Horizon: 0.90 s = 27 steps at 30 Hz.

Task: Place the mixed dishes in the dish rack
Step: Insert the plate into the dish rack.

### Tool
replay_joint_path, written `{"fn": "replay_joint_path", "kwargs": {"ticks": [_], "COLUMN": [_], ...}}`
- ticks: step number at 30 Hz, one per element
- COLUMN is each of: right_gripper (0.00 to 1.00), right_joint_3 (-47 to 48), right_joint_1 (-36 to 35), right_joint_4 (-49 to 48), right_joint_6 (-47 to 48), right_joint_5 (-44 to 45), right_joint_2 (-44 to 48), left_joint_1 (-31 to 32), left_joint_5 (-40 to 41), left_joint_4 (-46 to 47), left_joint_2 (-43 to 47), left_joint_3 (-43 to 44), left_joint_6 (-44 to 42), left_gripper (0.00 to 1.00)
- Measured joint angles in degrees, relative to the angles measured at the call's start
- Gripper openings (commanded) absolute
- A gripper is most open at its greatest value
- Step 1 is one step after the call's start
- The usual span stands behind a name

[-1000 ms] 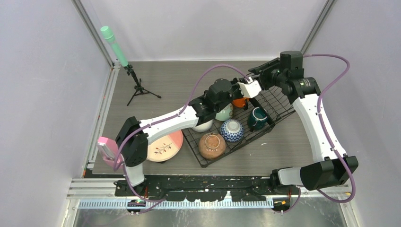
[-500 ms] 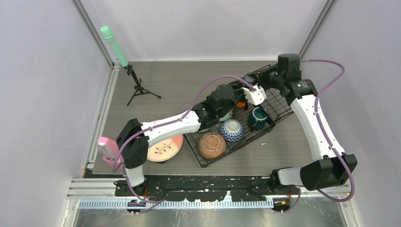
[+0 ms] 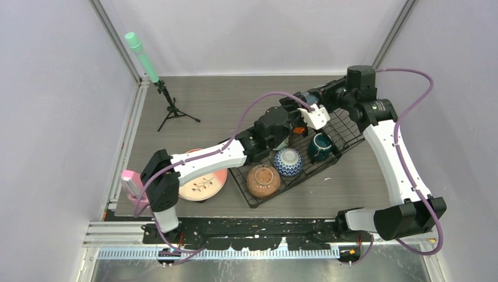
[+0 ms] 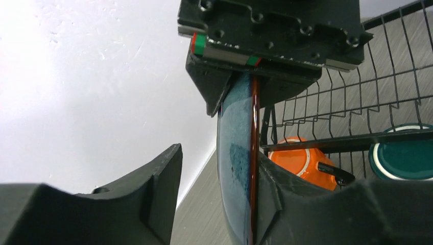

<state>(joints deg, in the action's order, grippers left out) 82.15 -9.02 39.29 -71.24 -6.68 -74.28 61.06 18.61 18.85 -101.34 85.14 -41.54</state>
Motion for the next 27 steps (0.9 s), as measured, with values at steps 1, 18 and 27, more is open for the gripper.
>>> {"fn": "replay_joint_path", "kwargs": {"ticks": [1,18,27], "right_gripper": [0.0,0.0,0.0], "right_joint_3": [0.4,14.8,28.0], "right_joint_1": [0.0,1.7,4.9], "right_joint_4": [0.0,7.6,17.7], "right_joint_6": [0.6,12.5,19.0], "right_joint_5": [0.3,12.1,15.5], "right_joint_2": [0.0,-7.3,-17.7], "left_joint_1": [0.0,-1.4,-9.0], "left_joint_5": [0.1,2.7,2.3], "left_joint_4": [0.0,-4.5,-13.2], "left_joint_2": [0.3,14.6,30.5], "left_joint_3": [0.0,-8.5,-20.7], "left_joint_6": [0.7,14.6,29.3], "left_gripper": [0.58,1.0,1.0]}}
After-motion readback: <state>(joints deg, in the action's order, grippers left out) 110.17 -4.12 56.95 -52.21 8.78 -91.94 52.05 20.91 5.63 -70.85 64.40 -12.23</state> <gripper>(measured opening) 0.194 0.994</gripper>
